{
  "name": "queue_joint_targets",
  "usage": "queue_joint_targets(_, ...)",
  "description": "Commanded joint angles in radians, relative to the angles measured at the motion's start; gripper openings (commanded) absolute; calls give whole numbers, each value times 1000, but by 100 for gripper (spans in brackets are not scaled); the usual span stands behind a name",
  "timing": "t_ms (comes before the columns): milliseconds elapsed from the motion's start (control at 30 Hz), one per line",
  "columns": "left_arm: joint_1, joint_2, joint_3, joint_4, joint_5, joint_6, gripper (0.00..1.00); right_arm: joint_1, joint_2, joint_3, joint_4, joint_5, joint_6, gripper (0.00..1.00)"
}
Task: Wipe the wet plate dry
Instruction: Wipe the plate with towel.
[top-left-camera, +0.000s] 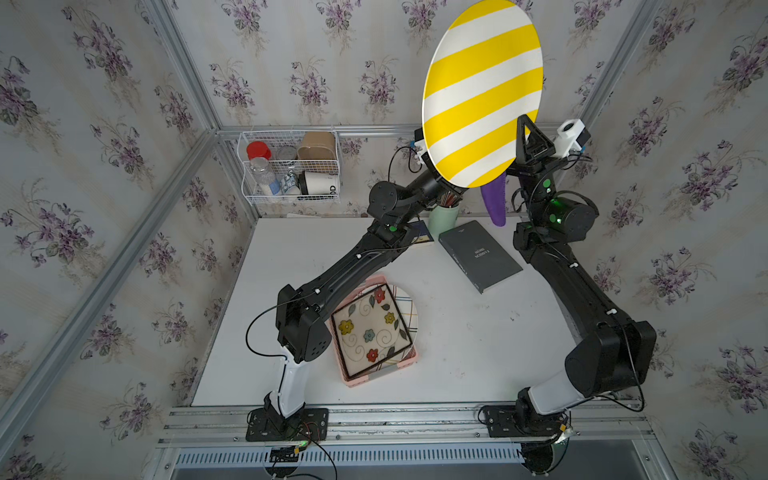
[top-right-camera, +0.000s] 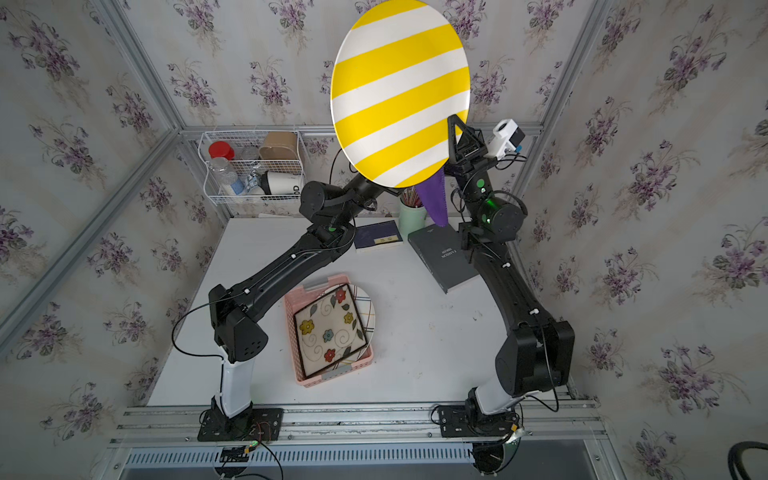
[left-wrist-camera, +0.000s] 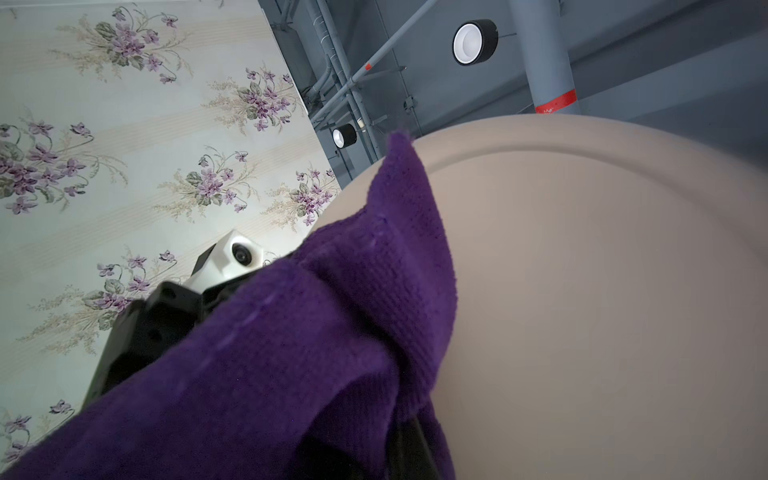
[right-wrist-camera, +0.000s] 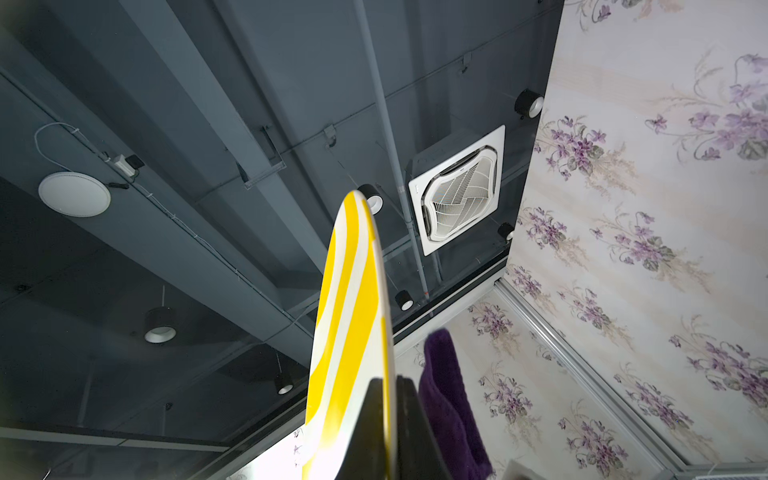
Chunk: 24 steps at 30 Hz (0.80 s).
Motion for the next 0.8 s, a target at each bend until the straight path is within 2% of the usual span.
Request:
queue_joint_targets(0,14,-74,-67,148,112,17,0,-31,14,-1,-120,65,-49,0)
queue_joint_targets(167,93,-179,-181,181,80,28,0,-43,-15,-82,-83,18,-48,0)
queue_joint_targets(333,140,-163,-93,116,91,21,0,10,-50,-177,1,-53,-42,0)
queue_joint_targets(500,140,-58,89,118,76,-49,0,94,-138,-376,27,-64,-54,0)
queue_joint_targets(600,130,-35,144,88,84,-44,0,140,-183,-460,22,-49,-80,0)
queue_joint_targets(767,55,-30,132,27,132,4,0,144,-147,-392,3,-14,-87,0)
